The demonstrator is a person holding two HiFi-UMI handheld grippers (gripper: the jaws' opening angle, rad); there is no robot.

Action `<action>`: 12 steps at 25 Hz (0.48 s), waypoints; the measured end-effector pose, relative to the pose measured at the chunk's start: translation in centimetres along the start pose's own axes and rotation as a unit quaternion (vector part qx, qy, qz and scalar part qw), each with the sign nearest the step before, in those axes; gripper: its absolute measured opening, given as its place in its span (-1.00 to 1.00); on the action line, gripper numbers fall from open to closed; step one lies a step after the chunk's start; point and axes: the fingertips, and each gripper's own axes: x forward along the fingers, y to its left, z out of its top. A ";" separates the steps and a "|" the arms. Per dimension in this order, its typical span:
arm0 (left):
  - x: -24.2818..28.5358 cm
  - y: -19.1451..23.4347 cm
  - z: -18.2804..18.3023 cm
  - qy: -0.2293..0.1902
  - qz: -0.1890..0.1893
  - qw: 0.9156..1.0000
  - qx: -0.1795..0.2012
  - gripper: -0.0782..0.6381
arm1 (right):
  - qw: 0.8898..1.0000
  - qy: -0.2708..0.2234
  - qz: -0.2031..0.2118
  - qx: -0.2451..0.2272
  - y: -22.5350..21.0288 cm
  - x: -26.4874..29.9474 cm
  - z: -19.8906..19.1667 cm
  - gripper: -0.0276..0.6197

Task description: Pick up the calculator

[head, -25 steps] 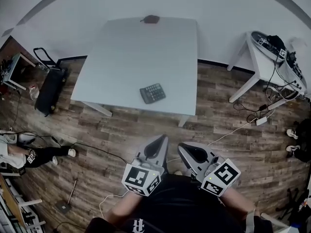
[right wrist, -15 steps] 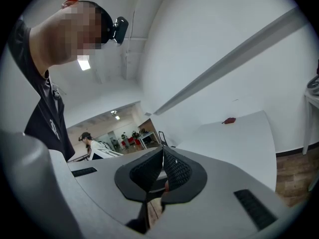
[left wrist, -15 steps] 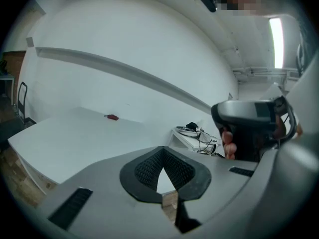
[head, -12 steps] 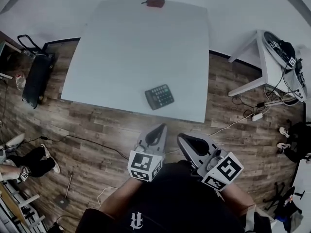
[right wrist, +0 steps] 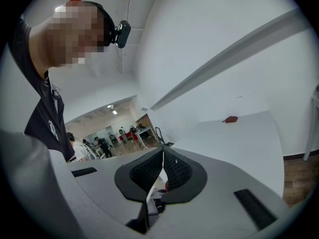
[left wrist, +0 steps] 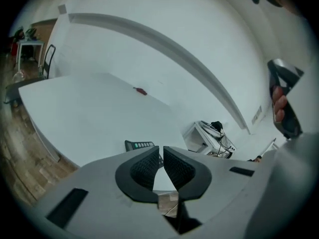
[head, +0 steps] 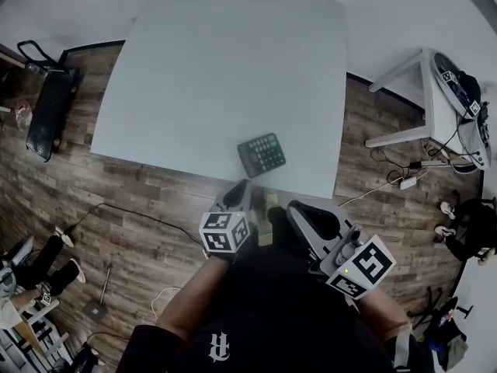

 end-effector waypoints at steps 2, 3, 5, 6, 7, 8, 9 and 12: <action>1.2 1.2 -0.8 0.012 0.015 1.000 -0.024 -0.76 | 1.000 0.009 0.008 0.005 -0.9 0.6 0.1 -0.87; 1.9 1.8 -1.1 0.018 0.024 0.999 -0.033 -0.76 | 1.000 0.013 0.014 0.006 -1.3 1.0 0.2 -0.87; 3.1 3.1 -1.6 0.027 0.042 0.997 -0.054 -0.75 | 0.999 0.020 0.024 0.008 -2.2 1.9 0.5 -0.87; 3.5 3.8 -2.0 0.033 0.049 0.996 -0.068 -0.69 | 0.999 0.023 0.029 0.009 -2.6 2.3 0.7 -0.87; 4.0 4.4 -2.4 0.039 0.054 0.994 -0.085 -0.59 | 0.999 0.026 0.034 0.011 -3.0 2.7 0.9 -0.87; 4.4 5.0 -2.9 0.046 0.058 0.992 -0.101 -0.52 | 0.999 0.029 0.038 0.013 -3.4 3.1 1.1 -0.87; 4.8 5.4 -3.4 0.052 0.063 0.990 -0.114 -0.47 | 0.999 0.033 0.041 0.015 -3.9 3.4 1.3 -0.87; 6.6 6.2 -4.3 0.065 0.073 0.986 -0.132 -0.45 | 0.998 0.044 0.051 0.018 -5.8 4.2 1.5 -0.87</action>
